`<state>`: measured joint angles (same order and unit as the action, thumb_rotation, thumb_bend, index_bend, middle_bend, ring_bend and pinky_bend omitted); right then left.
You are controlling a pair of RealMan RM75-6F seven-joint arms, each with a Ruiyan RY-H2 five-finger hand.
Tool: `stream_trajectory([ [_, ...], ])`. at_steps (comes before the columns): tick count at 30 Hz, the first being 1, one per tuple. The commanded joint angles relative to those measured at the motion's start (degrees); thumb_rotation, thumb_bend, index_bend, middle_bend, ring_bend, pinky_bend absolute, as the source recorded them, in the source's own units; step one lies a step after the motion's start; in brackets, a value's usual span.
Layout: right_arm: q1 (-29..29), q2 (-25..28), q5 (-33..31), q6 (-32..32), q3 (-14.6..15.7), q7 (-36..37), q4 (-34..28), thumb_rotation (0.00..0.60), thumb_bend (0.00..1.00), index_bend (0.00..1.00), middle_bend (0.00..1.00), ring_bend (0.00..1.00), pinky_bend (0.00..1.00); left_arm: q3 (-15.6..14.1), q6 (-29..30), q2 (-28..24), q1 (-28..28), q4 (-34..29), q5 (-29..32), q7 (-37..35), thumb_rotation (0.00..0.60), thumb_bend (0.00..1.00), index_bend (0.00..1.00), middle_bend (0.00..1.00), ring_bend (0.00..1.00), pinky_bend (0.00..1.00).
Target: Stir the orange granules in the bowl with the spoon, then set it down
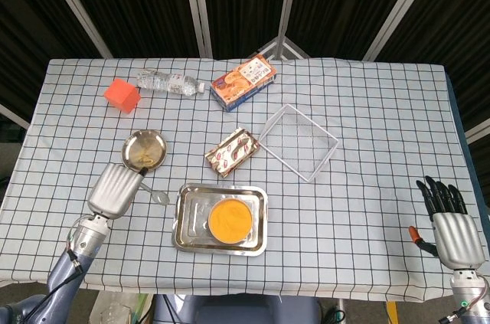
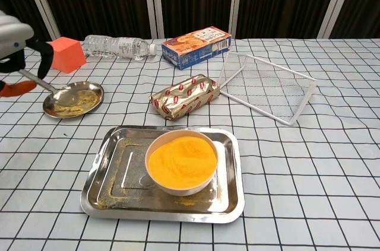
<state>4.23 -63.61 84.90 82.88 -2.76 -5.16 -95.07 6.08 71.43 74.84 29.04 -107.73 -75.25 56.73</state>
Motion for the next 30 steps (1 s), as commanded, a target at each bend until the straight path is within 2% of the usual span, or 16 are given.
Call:
stream_trajectory([
  [1, 0.02, 0.05, -0.07, -0.03, -0.05, 0.16, -0.02, 0.600, 0.36, 0.00, 0.00, 0.00, 0.00, 2.04, -2.59, 1.04, 5.55, -1.59, -1.72, 11.16, 0.600, 0.75, 0.75, 1.00, 0.96, 0.97],
  [12, 0.21, 0.43, -0.88, -0.83, -0.25, 1.59, -0.36, 0.600, 0.36, 0.00, 0.00, 0.00, 0.00, 3.59, -7.95, 10.42, 15.10, 3.28, 0.03, 28.03, 0.600, 0.77, 0.77, 1.00, 0.96, 0.97],
  [22, 0.49, 0.83, -0.79, -1.52, -0.16, 3.19, -0.62, 0.600, 0.36, 0.00, 0.00, 0.00, 0.00, 1.15, -12.27, 16.50, 20.80, 8.36, 0.52, 36.49, 0.600, 0.77, 0.77, 1.00, 0.97, 0.97],
  [30, 0.59, 1.16, -0.63, -1.86, 0.02, 3.93, -0.91, 0.600, 0.36, 0.00, 0.00, 0.00, 0.00, -0.37, -13.38, 19.93, 23.50, 12.01, 2.40, 41.11, 0.600, 0.77, 0.78, 1.00, 0.97, 0.97],
])
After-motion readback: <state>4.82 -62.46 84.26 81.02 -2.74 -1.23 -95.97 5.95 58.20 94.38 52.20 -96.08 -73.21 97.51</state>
